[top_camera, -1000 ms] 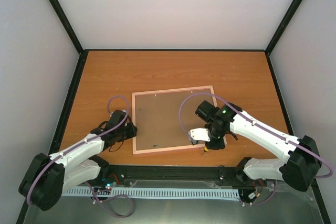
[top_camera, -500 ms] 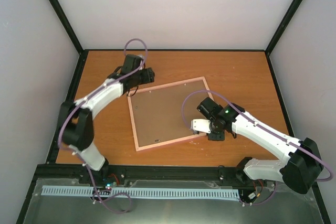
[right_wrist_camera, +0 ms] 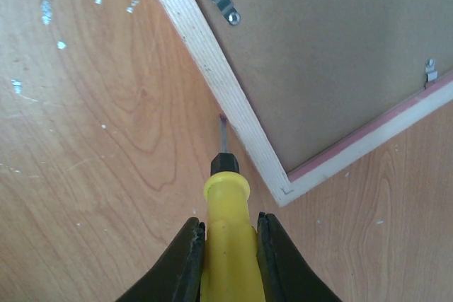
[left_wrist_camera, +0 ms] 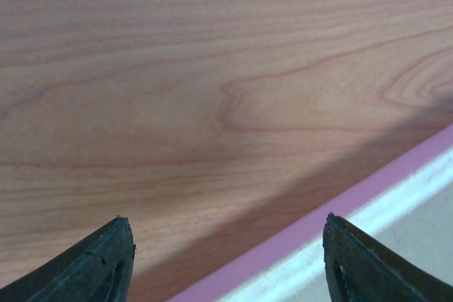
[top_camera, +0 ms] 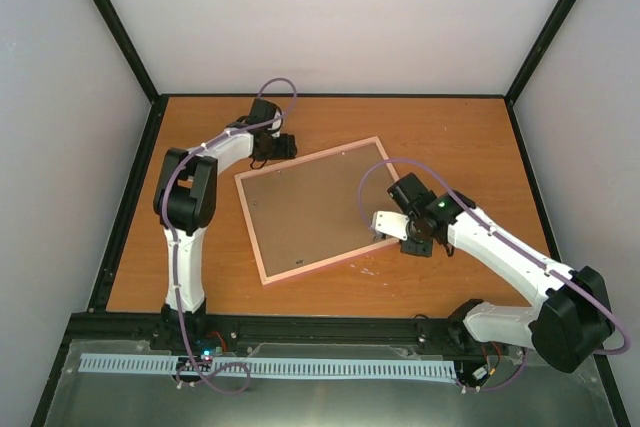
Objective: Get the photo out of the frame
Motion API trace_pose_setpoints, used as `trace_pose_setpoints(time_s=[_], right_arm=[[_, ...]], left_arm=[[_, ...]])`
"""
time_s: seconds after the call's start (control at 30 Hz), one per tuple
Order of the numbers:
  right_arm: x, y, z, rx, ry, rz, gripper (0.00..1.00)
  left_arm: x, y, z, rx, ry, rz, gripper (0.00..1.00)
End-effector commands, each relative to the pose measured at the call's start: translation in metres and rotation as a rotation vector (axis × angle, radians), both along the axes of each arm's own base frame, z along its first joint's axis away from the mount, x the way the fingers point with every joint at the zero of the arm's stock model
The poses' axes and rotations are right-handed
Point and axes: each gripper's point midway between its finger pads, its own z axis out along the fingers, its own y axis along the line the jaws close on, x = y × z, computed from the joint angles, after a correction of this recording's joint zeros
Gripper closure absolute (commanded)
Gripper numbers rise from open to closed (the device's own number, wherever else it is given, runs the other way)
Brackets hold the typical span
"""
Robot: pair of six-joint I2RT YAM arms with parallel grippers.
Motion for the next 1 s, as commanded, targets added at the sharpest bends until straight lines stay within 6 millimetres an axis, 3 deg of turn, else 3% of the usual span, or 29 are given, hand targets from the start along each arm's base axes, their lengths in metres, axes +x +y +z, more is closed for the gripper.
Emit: trace_pose_setpoints(time_s=[0.0, 0.13, 0.4, 0.57, 0.8, 0.9, 0.97], right_arm=[[0.029, 0.002, 0.009, 0.033, -0.070, -0.019, 0.97], [0.046, 0.003, 0.012, 0.085, -0.045, -0.038, 0.97], [0.091, 0.011, 0.009, 0.131, -0.018, -0.082, 0.97], [0.118, 0.021, 0.007, 0.163, -0.011, -0.117, 0.97], [0.168, 0.024, 0.014, 0.185, -0.090, -0.239, 0.97], [0.186, 0.019, 0.028, 0.206, -0.138, -0.305, 0.97], [0.193, 0.015, 0.038, 0.225, -0.167, -0.343, 0.97]], left_arm=[[-0.012, 0.001, 0.002, 0.011, 0.013, -0.050, 0.29], [-0.036, 0.014, -0.001, 0.032, 0.054, -0.007, 0.31], [-0.096, 0.021, -0.003, 0.001, 0.157, -0.015, 0.38], [-0.142, 0.007, 0.019, -0.163, 0.153, -0.043, 0.43], [-0.207, -0.017, 0.010, -0.222, 0.219, -0.095, 0.46], [-0.217, -0.017, 0.021, -0.218, 0.184, -0.067, 0.46], [-0.209, 0.001, 0.031, -0.162, 0.118, 0.019, 0.37]])
